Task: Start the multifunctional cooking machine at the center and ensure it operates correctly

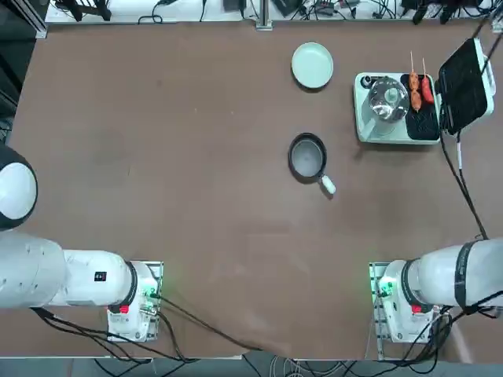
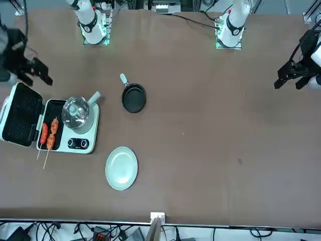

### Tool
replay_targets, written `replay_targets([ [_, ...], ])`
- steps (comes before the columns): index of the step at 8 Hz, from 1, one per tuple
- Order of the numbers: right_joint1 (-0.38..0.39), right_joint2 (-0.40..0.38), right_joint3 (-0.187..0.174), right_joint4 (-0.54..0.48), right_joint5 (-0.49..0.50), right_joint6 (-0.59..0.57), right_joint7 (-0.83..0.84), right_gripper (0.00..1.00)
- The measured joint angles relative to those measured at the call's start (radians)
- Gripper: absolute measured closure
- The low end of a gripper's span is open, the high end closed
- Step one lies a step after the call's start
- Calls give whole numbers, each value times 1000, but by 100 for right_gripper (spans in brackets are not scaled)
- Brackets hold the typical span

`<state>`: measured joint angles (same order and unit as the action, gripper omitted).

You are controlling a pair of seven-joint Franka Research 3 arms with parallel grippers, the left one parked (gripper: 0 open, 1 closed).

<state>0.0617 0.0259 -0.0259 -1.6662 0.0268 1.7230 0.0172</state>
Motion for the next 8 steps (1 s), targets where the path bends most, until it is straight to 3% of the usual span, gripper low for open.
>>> replay_targets([
  [4,18,207,8,-8,1,252,36,6],
  [8,69,342,9,-11,1,389,304,21],
])
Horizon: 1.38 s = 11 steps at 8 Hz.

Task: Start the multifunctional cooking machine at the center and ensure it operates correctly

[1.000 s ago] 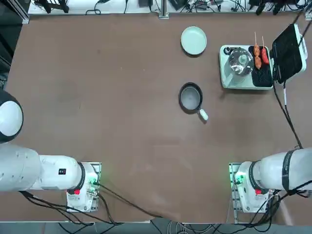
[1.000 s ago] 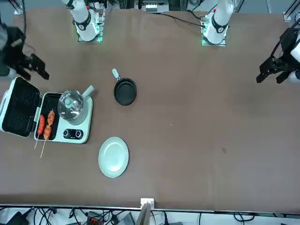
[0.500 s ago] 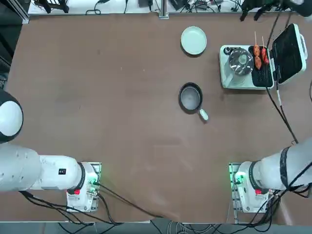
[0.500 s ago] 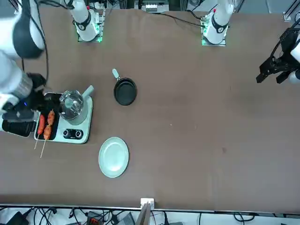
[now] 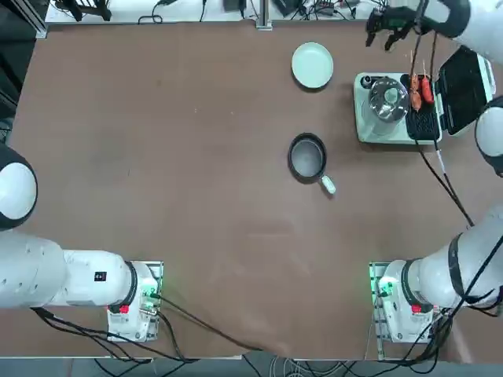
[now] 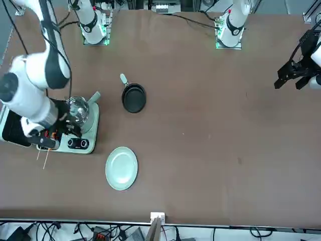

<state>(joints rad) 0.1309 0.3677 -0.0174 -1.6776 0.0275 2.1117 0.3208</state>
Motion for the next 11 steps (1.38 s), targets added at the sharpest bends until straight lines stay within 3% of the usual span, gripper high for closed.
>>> replay_targets([
  [5,0,128,-29,-43,0,169,61,29],
  [11,3,168,-40,-71,0,209,66,33],
])
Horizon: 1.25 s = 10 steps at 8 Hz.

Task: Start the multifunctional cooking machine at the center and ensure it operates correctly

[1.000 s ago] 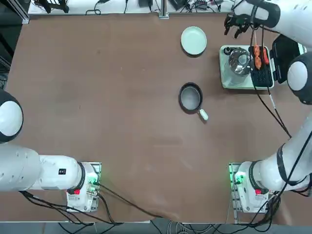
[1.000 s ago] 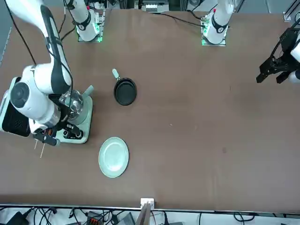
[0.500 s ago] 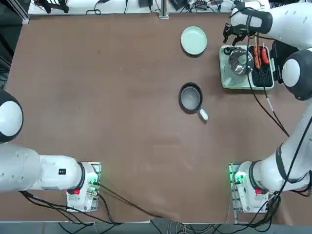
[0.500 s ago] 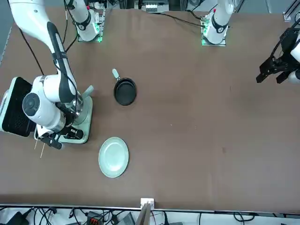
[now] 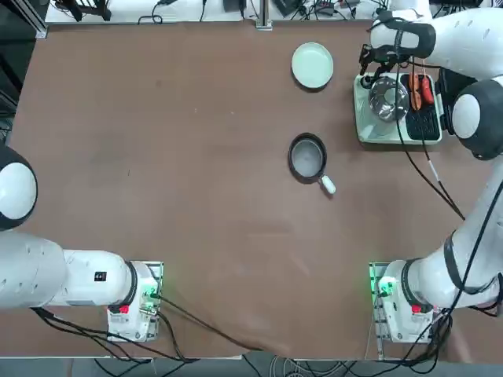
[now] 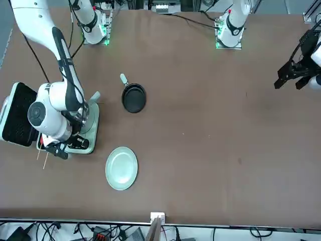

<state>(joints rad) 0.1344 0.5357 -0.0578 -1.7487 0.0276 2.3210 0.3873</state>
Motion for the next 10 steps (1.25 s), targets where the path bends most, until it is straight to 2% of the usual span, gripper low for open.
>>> replay_targets([
  [5,0,22,-5,-3,1,22,7,34],
  [8,1,31,-5,-3,1,31,9,38],
  [10,4,31,-5,-3,4,36,9,53],
])
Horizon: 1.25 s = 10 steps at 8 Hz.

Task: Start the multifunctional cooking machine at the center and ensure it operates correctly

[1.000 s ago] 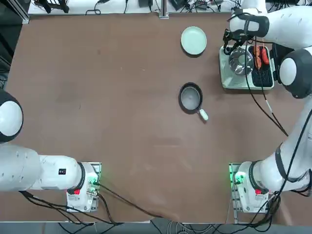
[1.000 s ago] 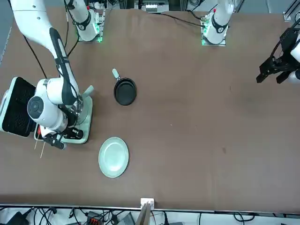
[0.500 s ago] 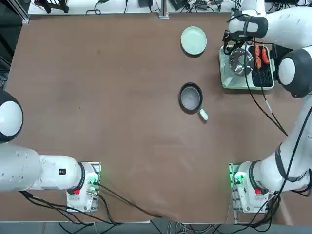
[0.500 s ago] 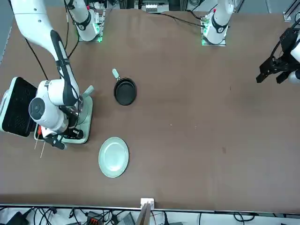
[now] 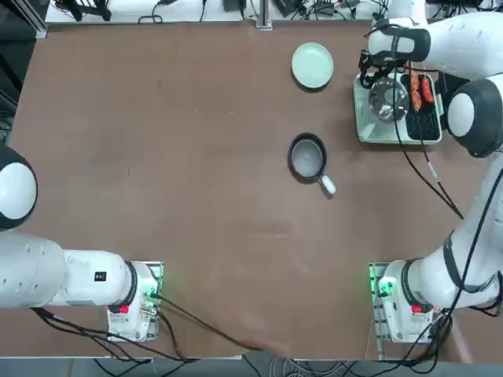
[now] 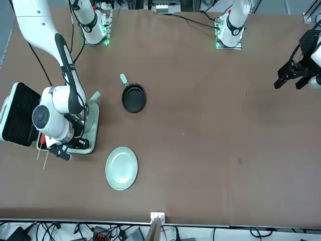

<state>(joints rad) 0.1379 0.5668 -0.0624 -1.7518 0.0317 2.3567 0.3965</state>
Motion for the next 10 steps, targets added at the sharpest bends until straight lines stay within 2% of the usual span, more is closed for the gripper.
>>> replay_targets([
  [1,0,-1,0,0,0,-1,0,58],
  [5,2,-1,0,0,-4,-1,-11,58],
  [10,8,-1,-3,0,-9,-1,-227,58],
])
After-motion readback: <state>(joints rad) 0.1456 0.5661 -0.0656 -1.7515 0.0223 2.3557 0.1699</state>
